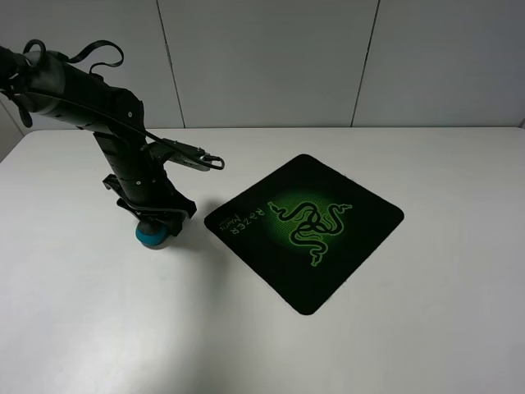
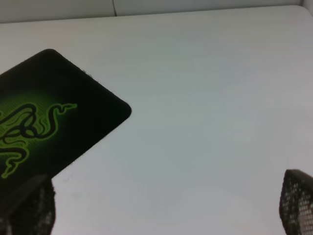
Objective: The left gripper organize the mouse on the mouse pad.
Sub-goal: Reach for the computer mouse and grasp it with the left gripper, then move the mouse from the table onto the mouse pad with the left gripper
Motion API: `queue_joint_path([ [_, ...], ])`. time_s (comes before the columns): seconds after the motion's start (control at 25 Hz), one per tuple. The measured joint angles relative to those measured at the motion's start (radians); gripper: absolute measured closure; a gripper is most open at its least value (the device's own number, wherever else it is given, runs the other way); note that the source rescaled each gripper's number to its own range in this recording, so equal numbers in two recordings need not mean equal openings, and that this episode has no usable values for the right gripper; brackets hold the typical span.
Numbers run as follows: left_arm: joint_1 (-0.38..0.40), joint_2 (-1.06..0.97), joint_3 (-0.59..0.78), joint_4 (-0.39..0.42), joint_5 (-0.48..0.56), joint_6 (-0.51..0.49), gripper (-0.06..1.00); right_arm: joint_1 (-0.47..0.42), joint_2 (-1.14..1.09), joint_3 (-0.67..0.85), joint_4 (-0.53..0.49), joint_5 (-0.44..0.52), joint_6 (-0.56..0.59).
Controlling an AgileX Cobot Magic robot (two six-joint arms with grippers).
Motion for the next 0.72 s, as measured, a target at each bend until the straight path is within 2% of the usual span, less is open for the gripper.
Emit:
queue_joint_path([
  [0.4,-0.001,0.0,0.0,0.0,0.001,0.0,0.94,0.0,0.0,0.0,0.0,0.0,0.0],
  [0.56,-0.001,-0.002,-0.007,0.05,0.02,0.0,0.94,0.0,0.0,0.0,0.0,0.0,0.0],
  [0.72,-0.001,-0.029,-0.039,0.08,0.088,0.0,0.94,0.0,0.0,0.0,0.0,0.0,0.0],
])
